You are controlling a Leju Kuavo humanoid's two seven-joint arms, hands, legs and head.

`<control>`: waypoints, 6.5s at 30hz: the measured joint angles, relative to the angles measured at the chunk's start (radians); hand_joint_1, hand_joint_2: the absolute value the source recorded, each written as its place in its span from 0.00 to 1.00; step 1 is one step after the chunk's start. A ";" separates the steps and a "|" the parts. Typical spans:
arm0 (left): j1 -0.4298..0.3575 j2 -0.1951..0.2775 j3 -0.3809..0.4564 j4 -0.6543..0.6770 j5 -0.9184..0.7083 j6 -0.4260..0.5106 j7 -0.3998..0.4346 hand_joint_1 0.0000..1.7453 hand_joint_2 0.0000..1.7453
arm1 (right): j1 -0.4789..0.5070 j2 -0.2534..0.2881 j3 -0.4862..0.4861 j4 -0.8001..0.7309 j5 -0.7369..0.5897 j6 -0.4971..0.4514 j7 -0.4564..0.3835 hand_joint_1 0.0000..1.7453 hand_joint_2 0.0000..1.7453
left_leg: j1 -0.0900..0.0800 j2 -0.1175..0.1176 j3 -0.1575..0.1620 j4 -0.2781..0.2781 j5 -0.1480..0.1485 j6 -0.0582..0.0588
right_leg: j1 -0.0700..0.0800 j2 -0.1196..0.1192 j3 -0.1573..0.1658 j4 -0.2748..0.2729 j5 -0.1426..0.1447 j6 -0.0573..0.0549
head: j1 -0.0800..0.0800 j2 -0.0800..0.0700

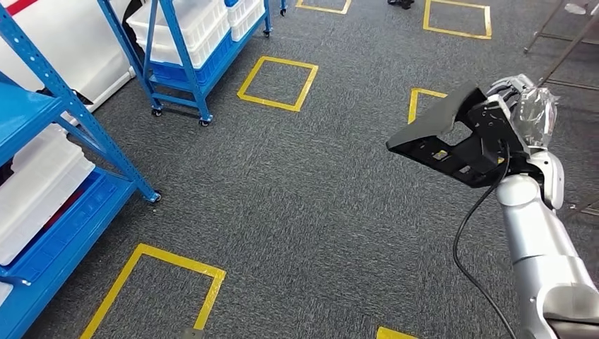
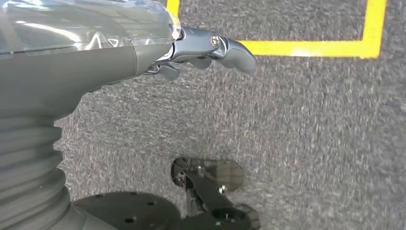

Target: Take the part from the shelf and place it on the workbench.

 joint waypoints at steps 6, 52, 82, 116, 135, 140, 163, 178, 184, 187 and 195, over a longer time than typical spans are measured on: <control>-0.003 -0.001 -0.007 0.000 0.000 0.000 0.002 0.00 1.00 | 0.006 -0.015 -0.007 -0.014 0.013 0.001 0.007 1.00 1.00 | -0.008 0.090 0.003 -0.020 0.011 0.016 | 0.000 -0.137 -0.118 0.254 -0.118 0.015 | 0.000 0.000; -0.020 0.010 -0.050 0.002 -0.026 -0.044 0.069 0.00 1.00 | -0.120 -0.018 -0.009 0.054 0.069 0.008 0.064 1.00 1.00 | -0.004 0.064 -0.137 0.305 -0.147 -0.033 | 0.011 -0.102 0.021 -0.009 -0.013 -0.035 | 0.000 0.000; -0.029 0.008 -0.078 0.005 -0.032 -0.044 0.077 0.00 1.00 | -0.134 -0.047 -0.013 0.035 0.101 0.052 0.098 1.00 1.00 | 0.002 0.074 -0.111 0.268 -0.150 -0.040 | 0.002 -0.118 0.015 -0.005 -0.012 -0.022 | 0.000 0.000; 0.005 -0.006 -0.088 0.006 -0.003 -0.041 0.035 0.00 1.00 | -0.249 -0.044 -0.008 0.185 0.082 0.054 0.051 1.00 1.00 | 0.002 0.051 -0.079 0.174 -0.067 -0.013 | 0.001 -0.066 0.011 0.002 -0.006 -0.012 | 0.000 0.000; 0.013 -0.004 -0.063 0.006 0.039 -0.076 0.084 0.00 1.00 | -0.218 -0.021 0.020 0.274 0.060 0.016 0.035 1.00 1.00 | -0.006 0.073 -0.012 0.011 -0.021 -0.006 | -0.003 -0.161 0.041 -0.003 -0.046 0.026 | 0.000 0.000; 0.011 -0.002 -0.064 0.006 0.038 -0.083 0.098 0.00 1.00 | -0.215 -0.019 0.025 0.277 0.058 0.010 0.034 1.00 1.00 | 0.000 0.072 -0.042 0.103 -0.060 -0.032 | -0.005 -0.146 0.079 -0.011 -0.070 -0.014 | 0.000 0.000; 0.032 -0.009 -0.066 0.006 0.024 -0.091 0.127 0.00 1.00 | -0.183 -0.027 0.049 0.328 0.075 0.009 0.067 1.00 1.00 | 0.022 0.043 0.215 -0.104 -0.100 -0.007 | -0.018 -0.160 -0.066 0.009 -0.045 0.054 | -0.001 0.000; 0.024 -0.015 -0.063 0.006 0.063 -0.097 0.112 0.00 1.00 | -0.162 -0.031 0.068 0.364 0.076 -0.002 0.059 1.00 1.00 | 0.000 0.048 -0.008 0.062 -0.063 -0.007 | 0.013 -0.137 0.082 -0.082 0.009 -0.023 | -0.005 0.000; 0.019 -0.016 -0.062 0.006 0.063 -0.099 0.126 0.00 1.00 | -0.193 -0.038 0.068 0.360 0.078 0.002 0.070 1.00 1.00 | -0.013 0.049 0.000 -0.045 0.038 -0.001 | 0.016 -0.135 0.076 -0.062 -0.013 -0.014 | -0.005 0.000; 0.012 -0.015 -0.062 0.006 0.063 -0.100 0.131 0.00 1.00 | -0.215 -0.040 0.069 0.361 0.091 0.018 0.082 1.00 1.00 | -0.017 0.047 -0.002 -0.038 0.035 0.006 | 0.011 -0.136 0.078 -0.061 -0.014 -0.005 | -0.005 0.000; 0.007 -0.014 -0.062 0.006 0.068 -0.099 0.134 0.00 1.00 | -0.388 -0.045 0.088 0.378 0.137 0.147 0.183 1.00 1.00 | -0.024 0.047 -0.008 -0.033 0.036 0.015 | 0.006 -0.136 0.074 -0.061 -0.009 0.003 | -0.005 0.000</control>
